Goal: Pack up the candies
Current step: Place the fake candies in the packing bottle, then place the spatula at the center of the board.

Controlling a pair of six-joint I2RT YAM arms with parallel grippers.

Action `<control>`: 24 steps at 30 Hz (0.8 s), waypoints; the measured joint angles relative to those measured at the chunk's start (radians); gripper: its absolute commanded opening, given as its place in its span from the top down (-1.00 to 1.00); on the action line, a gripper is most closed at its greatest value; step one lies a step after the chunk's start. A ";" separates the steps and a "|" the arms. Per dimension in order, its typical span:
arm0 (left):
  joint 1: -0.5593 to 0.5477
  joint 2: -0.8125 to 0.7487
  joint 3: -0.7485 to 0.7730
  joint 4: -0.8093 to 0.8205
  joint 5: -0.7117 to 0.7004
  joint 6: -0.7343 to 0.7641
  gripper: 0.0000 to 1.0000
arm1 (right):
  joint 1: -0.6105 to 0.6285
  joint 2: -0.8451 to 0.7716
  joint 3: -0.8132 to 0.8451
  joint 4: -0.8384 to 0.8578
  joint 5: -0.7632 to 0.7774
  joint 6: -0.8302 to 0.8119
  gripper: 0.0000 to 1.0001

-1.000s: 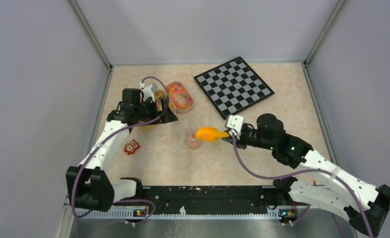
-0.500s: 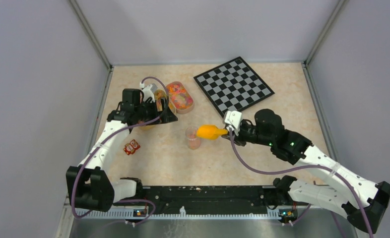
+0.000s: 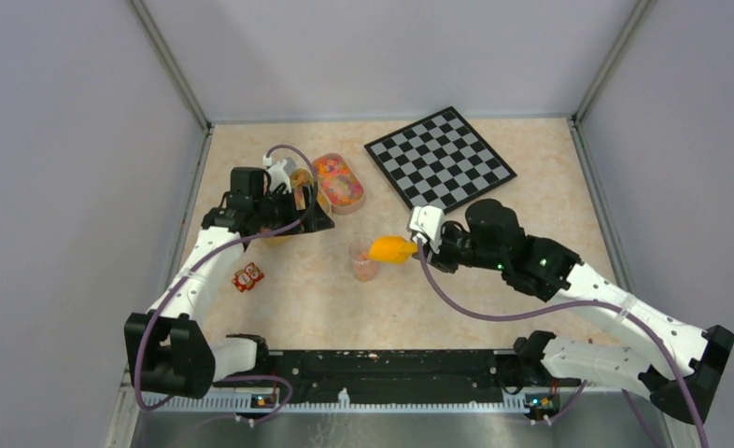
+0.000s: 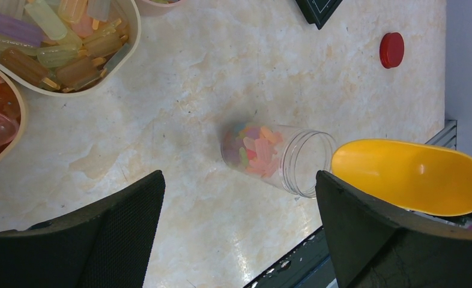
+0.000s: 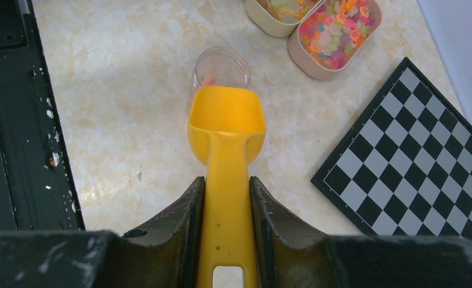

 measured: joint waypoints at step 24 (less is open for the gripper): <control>0.000 -0.005 0.004 -0.035 -0.025 0.000 -0.97 | 0.053 0.132 0.273 -0.212 0.371 0.163 1.00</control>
